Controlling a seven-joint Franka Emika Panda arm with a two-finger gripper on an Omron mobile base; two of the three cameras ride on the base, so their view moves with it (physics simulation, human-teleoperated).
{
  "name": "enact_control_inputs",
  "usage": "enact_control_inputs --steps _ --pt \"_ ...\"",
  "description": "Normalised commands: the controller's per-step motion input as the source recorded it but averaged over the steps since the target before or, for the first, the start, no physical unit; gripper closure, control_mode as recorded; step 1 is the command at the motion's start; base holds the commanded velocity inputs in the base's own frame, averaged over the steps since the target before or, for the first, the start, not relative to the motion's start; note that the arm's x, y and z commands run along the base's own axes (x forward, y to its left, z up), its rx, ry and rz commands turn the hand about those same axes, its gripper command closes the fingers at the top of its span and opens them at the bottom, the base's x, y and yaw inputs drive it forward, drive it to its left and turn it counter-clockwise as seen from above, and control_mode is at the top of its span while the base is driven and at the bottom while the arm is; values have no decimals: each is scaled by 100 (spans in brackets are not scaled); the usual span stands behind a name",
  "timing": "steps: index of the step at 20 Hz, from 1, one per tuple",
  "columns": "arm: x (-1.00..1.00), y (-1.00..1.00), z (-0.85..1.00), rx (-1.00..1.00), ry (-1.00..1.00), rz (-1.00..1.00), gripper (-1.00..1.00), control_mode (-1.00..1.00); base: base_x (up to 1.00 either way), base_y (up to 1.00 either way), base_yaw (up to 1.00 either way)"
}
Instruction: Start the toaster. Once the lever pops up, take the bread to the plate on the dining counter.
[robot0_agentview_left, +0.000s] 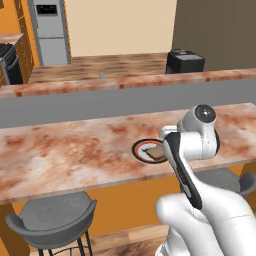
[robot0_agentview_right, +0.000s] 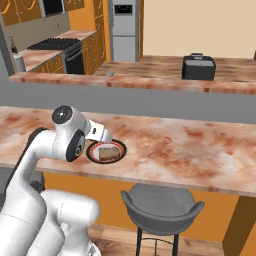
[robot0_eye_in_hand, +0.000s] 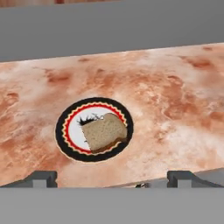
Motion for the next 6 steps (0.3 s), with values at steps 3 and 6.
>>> enact_control_inputs --steps 3,6 --pt "-75 -8 37 0 8 -10 -100 -100 0 0 0" --pt "-79 -5 40 0 4 -10 -100 -100 0 0 0"
